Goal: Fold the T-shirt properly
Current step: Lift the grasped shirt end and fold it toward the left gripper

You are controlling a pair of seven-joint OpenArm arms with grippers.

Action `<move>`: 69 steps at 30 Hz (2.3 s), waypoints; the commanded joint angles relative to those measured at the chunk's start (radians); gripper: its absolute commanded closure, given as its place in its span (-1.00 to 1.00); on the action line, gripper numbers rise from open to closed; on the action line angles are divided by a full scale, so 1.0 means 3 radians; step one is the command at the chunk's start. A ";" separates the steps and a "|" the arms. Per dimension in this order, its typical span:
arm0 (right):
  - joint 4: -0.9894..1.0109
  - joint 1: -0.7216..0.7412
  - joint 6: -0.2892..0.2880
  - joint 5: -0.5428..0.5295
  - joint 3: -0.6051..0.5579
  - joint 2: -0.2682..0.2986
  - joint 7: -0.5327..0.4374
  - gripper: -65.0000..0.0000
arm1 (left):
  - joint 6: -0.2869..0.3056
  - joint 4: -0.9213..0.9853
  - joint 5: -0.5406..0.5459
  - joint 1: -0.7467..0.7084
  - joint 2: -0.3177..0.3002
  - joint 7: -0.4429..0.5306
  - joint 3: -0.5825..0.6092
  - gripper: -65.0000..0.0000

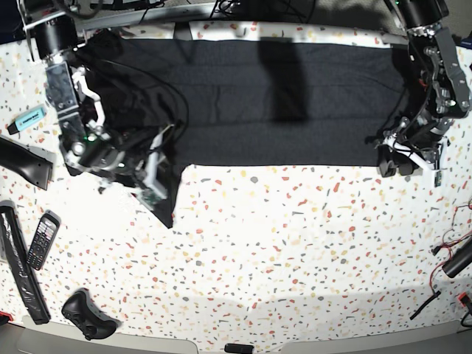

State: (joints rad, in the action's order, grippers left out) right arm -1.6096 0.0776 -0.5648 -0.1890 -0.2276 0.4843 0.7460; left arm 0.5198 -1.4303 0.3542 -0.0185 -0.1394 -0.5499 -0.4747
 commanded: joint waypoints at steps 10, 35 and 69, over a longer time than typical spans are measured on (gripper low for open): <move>0.0047 0.0184 0.0025 0.0123 -0.0247 0.0062 0.0161 0.50 | 0.0013 -0.0062 0.0041 0.0055 -0.0036 0.0075 -0.0004 0.17; 0.0183 0.0429 0.0242 0.0211 -0.0247 0.0168 0.0123 1.00 | 0.0013 -0.0062 0.0041 0.0055 -0.0036 0.0076 -0.0004 0.17; -0.2227 -0.1729 0.0069 0.0197 -0.0247 0.0168 0.0512 1.00 | 0.0011 -0.0062 -0.0132 0.0053 -0.0037 0.0090 -0.0004 0.17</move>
State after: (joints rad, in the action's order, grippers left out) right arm -2.2559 -0.4431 -0.5373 -0.1268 -0.3061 0.5262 0.9112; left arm 0.5201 -1.4303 0.3019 -0.0189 -0.1394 -0.5472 -0.4747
